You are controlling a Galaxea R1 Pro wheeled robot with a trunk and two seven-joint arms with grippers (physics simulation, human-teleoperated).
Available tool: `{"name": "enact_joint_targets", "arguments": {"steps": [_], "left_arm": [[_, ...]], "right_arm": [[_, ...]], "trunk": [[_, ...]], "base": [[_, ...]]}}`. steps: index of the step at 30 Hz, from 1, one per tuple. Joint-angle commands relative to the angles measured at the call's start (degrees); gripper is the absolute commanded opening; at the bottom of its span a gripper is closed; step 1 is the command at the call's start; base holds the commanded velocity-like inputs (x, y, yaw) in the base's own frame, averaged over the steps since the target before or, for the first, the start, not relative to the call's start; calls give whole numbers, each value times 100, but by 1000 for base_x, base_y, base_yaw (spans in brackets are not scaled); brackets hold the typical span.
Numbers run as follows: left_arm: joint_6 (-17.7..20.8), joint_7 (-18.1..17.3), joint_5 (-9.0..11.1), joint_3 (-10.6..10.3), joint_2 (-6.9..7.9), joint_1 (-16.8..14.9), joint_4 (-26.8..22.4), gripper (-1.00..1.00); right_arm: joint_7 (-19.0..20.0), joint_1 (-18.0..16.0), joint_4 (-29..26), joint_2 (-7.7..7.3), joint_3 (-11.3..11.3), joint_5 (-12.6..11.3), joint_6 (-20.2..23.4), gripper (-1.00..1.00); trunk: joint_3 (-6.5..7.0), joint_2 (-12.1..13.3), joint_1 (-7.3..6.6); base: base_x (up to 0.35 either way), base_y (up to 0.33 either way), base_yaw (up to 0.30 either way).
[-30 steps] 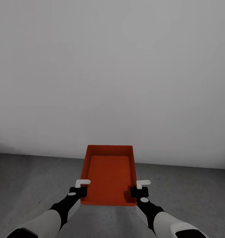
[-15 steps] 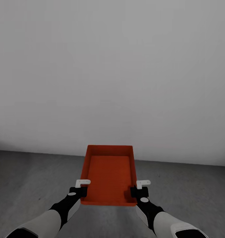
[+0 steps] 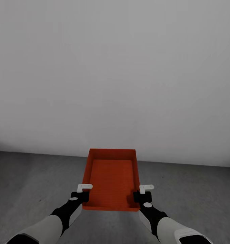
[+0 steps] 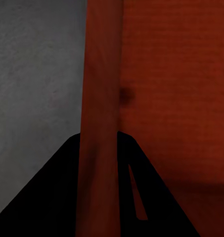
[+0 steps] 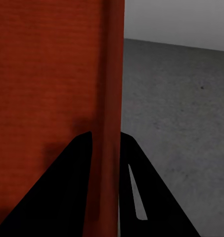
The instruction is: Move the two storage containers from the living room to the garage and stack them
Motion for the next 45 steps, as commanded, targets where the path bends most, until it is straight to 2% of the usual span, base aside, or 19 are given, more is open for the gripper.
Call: {"name": "enact_joint_targets", "arguments": {"steps": [1,45], "left_arm": [[15,58,37,173,-23,-8,-28,-100],[15,58,37,173,-32,-6,-28,-100]], "right_arm": [[-159,-1,8,1,-98,6,-19,-100],[-159,-2,6,-8,-98,6,-24,-100]], "trunk": [[-33,-45,22],[-1220,-1810,989]], "base": [[0,0,0],[0,0,0]]}}
